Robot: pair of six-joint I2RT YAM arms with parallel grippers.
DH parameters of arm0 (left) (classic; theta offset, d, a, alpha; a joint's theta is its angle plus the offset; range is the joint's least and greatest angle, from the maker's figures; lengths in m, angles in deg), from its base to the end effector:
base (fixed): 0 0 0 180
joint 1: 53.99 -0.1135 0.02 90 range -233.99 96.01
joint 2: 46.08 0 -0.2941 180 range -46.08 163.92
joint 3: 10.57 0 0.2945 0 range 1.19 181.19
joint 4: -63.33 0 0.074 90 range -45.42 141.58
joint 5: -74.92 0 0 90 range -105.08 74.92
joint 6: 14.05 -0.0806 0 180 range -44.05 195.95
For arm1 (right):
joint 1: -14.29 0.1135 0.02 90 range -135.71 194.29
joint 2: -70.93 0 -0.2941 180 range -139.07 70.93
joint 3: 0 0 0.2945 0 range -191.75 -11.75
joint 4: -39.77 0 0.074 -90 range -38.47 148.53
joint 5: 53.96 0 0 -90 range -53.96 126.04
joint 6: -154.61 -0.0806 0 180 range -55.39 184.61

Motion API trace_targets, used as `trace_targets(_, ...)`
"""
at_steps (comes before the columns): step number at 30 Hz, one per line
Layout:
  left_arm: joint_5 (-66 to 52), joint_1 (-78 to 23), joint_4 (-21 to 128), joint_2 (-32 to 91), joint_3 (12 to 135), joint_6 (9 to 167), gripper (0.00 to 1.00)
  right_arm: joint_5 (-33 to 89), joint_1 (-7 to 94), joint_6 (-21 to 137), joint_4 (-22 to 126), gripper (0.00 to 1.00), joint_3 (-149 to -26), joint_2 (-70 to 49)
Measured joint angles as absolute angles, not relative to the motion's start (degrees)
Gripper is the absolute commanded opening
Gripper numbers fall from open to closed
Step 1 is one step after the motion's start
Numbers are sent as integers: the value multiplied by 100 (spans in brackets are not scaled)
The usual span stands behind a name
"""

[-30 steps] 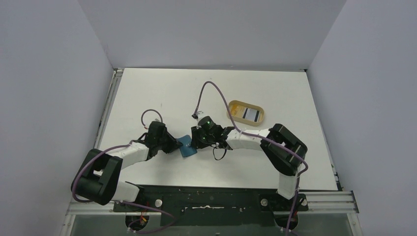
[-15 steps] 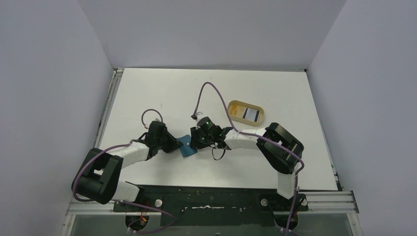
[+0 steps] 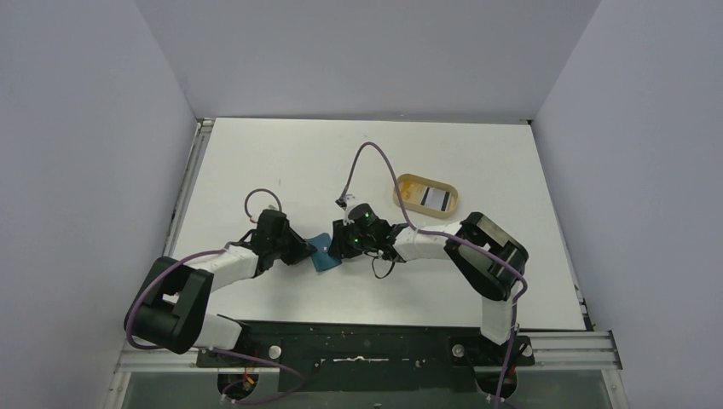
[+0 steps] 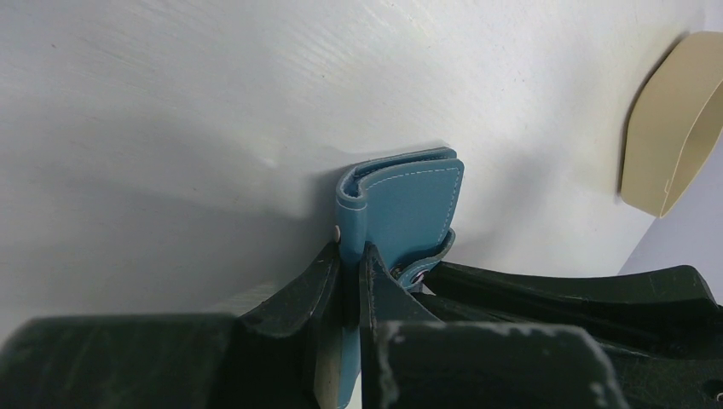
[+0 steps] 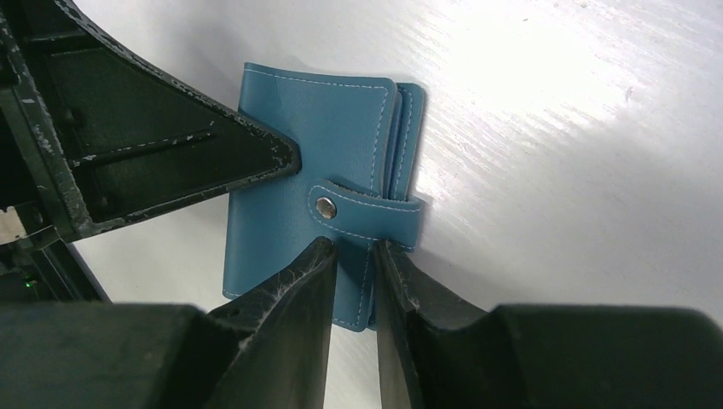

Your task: Take the credit cards out of the card holder

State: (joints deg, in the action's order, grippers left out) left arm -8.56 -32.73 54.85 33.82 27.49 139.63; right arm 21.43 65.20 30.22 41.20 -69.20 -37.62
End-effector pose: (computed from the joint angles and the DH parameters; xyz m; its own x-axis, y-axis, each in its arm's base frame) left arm 0.2634 -0.1123 0.0880 -0.7015 -0.6826 -0.2048 -0.4532 0.6490 -0.6111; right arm 0.2720 0.3670 0.1063 -0.8321 -0.1574 -0.5318 -0.4865 0.6675 0.5637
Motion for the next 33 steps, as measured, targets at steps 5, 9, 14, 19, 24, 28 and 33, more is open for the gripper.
trace_targets(5, -860, -3273, 5485, 3378, 2749, 13961, 0, 2029, 6483, 2936, 3713, 28, -6697, -3734)
trace_targets(9, -860, -3273, 5485, 3378, 2749, 13959, 0, 1987, 6483, 2917, 3571, 36, -6632, -3718)
trace_targets(14, -858, -3273, 5487, 3380, 2749, 13950, 2, 1850, 6496, 2810, 3447, 63, -6603, -3666)
trace_targets(19, -823, -3271, 5437, 3504, 2891, 13817, 31, 1806, 6533, 2805, 3469, 92, -6601, -3336)
trace_targets(24, -740, -3258, 5297, 3706, 3313, 13626, 68, 1935, 6520, 2993, 3785, 100, -6571, -2558)
trace_targets(28, -764, -3273, 5015, 3780, 3680, 13438, 89, 2149, 6378, 3118, 4190, 100, -6498, -1882)
trace_targets(33, -943, -3494, 4243, 3782, 4109, 13054, 97, 2637, 6076, 3203, 5123, 100, -6630, -1568)
